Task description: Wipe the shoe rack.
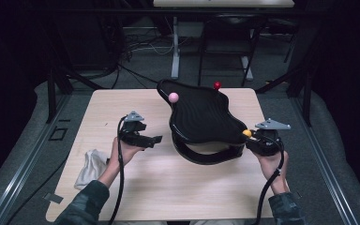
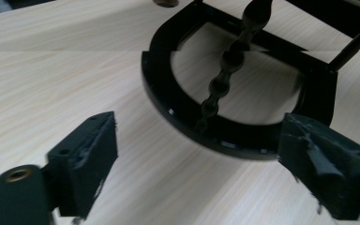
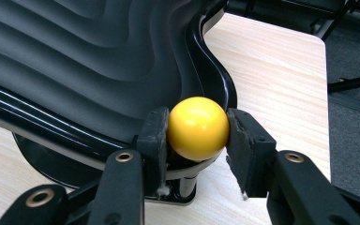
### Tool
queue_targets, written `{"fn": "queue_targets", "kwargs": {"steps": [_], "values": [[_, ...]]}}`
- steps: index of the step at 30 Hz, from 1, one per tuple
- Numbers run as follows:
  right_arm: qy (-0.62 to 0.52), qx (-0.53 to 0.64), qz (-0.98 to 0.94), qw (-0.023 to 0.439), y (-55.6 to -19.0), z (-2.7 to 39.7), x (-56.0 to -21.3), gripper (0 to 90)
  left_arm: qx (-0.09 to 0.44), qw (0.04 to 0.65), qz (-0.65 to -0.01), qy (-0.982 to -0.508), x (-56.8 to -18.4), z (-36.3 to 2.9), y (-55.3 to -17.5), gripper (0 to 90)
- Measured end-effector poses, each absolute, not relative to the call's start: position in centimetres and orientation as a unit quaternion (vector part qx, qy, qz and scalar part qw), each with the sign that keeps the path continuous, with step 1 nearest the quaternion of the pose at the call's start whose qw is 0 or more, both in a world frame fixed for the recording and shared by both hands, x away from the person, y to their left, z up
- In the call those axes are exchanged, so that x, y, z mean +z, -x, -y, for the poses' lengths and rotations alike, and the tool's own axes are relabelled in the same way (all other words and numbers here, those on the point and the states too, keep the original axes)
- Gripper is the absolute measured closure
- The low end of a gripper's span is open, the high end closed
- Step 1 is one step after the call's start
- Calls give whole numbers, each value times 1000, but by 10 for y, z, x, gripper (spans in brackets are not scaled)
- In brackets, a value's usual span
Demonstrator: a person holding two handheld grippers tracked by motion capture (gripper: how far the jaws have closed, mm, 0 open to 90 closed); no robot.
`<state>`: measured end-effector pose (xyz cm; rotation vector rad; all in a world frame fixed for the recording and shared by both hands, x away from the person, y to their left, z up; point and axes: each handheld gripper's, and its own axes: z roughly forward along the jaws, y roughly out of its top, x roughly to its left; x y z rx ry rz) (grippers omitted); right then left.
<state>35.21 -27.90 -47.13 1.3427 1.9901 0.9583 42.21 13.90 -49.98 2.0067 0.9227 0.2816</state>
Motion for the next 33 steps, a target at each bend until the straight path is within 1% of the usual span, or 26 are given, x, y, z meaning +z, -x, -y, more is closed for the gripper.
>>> {"fn": "queue_targets", "kwargs": {"steps": [3, 10, 15, 20, 23, 28, 31, 33], "values": [[-498, 358, -741, 272, -352, 279, -471, 598, 118, 441, -361, -813, -504, -125, -426, 189], [-499, 358, -741, 273, -352, 279, -471, 598, 120, 452, -350, -811, -513, -106, -435, 421], [-499, 358, -740, 273, -352, 279, -471, 598, 133, 457, -337, -812, -519, -96, -441, 542], [-499, 358, -741, 273, -352, 279, -471, 598, 129, 471, -327, -809, -525, -89, -446, 665], [-499, 358, -740, 274, -352, 279, -471, 597, 131, 473, -322, -810, -527, -85, -447, 720], [-501, 357, -738, 277, -352, 278, -471, 595, 154, 467, -316, -811, -528, -82, -446, 742], [-498, 355, -744, 270, -351, 278, -469, 587, 162, 464, -315, -812, -528, -81, -445, 750], [-498, 357, -742, 271, -350, 278, -467, 555, 163, 463, -315, -812, -528, -81, -444, 751]]}}
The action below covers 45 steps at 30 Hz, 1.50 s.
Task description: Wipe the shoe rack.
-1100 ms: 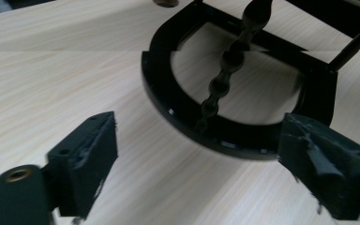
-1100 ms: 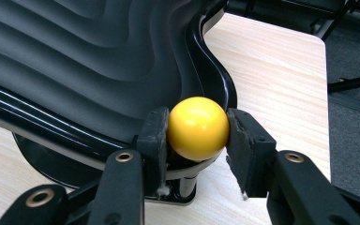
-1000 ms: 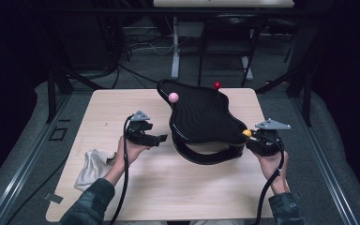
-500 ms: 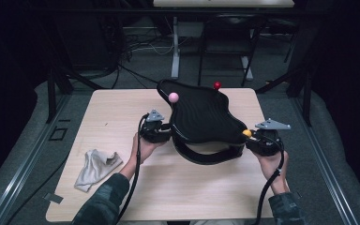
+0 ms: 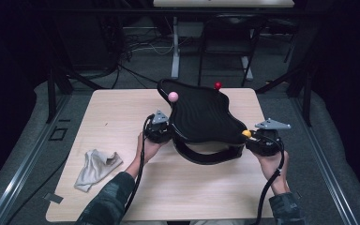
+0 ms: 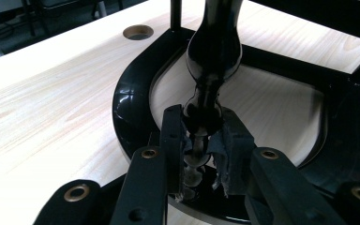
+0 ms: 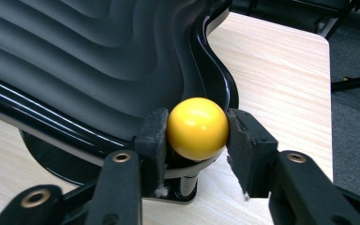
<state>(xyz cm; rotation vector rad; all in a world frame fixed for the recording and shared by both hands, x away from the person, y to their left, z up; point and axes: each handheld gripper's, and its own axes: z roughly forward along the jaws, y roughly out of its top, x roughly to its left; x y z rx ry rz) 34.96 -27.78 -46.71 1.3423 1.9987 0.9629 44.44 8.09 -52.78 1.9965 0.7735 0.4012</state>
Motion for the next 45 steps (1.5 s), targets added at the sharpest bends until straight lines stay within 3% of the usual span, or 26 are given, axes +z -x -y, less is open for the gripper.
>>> {"fn": "queue_targets", "kwargs": {"steps": [4, 10, 19, 43, 45], "values": [[-490, 364, -743, 274, -339, 274, -455, 483, 166, 463, -318, -811, -528, -80, -443, 752], [-462, 375, -765, 248, -321, 256, -446, 448, 172, 462, -325, -807, -528, -79, -441, 753], [-442, 361, -784, 244, -322, 233, -455, 449, 173, 464, -322, -807, -529, -89, -433, 754], [-443, 363, -782, 247, -341, 218, -466, 432, 176, 461, -321, -808, -528, -112, -401, 754], [-441, 361, -779, 262, -343, 213, -469, 442, 174, 464, -316, -809, -528, -111, -398, 754]]}}
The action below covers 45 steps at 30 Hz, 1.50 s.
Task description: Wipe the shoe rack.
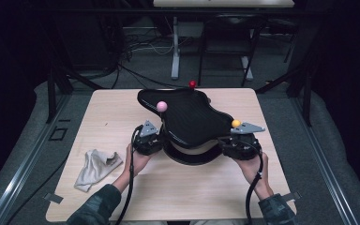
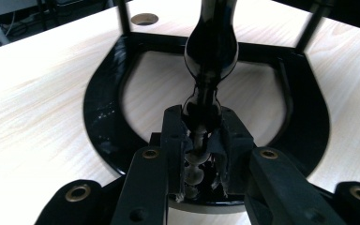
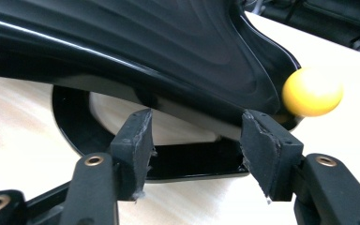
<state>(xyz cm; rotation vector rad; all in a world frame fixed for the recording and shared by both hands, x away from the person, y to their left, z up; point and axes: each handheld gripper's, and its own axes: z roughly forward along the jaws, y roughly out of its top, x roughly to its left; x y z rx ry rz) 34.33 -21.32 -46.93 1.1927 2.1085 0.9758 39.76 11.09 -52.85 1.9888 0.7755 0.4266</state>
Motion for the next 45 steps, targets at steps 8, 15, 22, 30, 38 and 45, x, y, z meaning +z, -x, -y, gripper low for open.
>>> {"fn": "queue_targets", "kwargs": {"steps": [8, 15, 22, 30, 38, 45], "values": [[-438, 362, -780, 261, -346, 210, -468, 484, 175, 469, -315, -806, -530, -111, -387, 754], [-438, 367, -779, 258, -351, 210, -469, 505, 174, 475, -313, -804, -532, -111, -377, 753], [-447, 374, -773, 252, -361, 210, -471, 517, 171, 478, -306, -805, -533, -108, -368, 752], [-442, 378, -777, 240, -352, 209, -464, 428, 172, 482, -304, -803, -531, -109, -366, 692], [-408, 409, -785, 223, -317, 204, -440, 338, 170, 487, -298, -803, -530, -111, -366, 713], [-363, 441, -798, 193, -301, 186, -428, 338, 172, 487, -297, -803, -530, -110, -365, 743]]}}
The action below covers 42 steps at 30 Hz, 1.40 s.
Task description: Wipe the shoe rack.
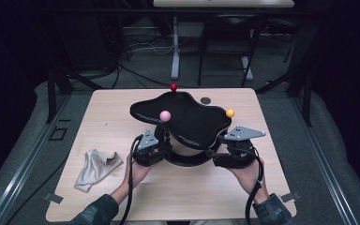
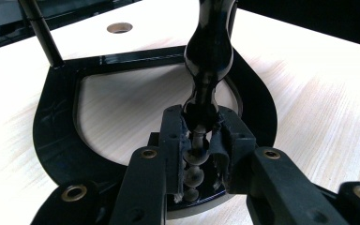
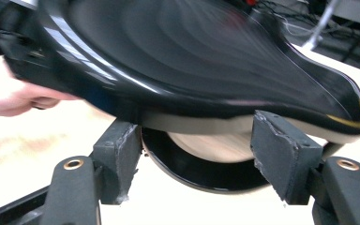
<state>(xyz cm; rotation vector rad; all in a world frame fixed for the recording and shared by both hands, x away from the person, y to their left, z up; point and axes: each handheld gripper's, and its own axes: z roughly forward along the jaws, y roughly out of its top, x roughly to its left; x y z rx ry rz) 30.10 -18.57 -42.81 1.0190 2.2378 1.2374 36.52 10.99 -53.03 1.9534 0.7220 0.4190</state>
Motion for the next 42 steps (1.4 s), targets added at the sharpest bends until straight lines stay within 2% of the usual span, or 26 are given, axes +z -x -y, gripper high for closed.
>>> {"fn": "queue_targets", "kwargs": {"steps": [2, 3, 9, 31, 37, 42], "values": [[-351, 452, -798, 190, -297, 182, -424, 335, 174, 487, -298, -802, -531, -110, -365, 745], [-356, 439, -799, 208, -293, 180, -422, 334, 175, 488, -298, -801, -531, -110, -365, 745], [-346, 445, -800, 206, -292, 177, -418, 342, 178, 487, -304, -799, -531, -109, -366, 747], [-412, 429, -771, 228, -327, 212, -427, 362, 175, 493, -299, -798, -534, -77, -367, 769], [-395, 439, -776, 221, -316, 214, -415, 353, 171, 494, -301, -798, -535, -76, -367, 771], [-381, 439, -778, 239, -309, 207, -407, 330, 169, 496, -298, -798, -535, -76, -369, 770]]}}
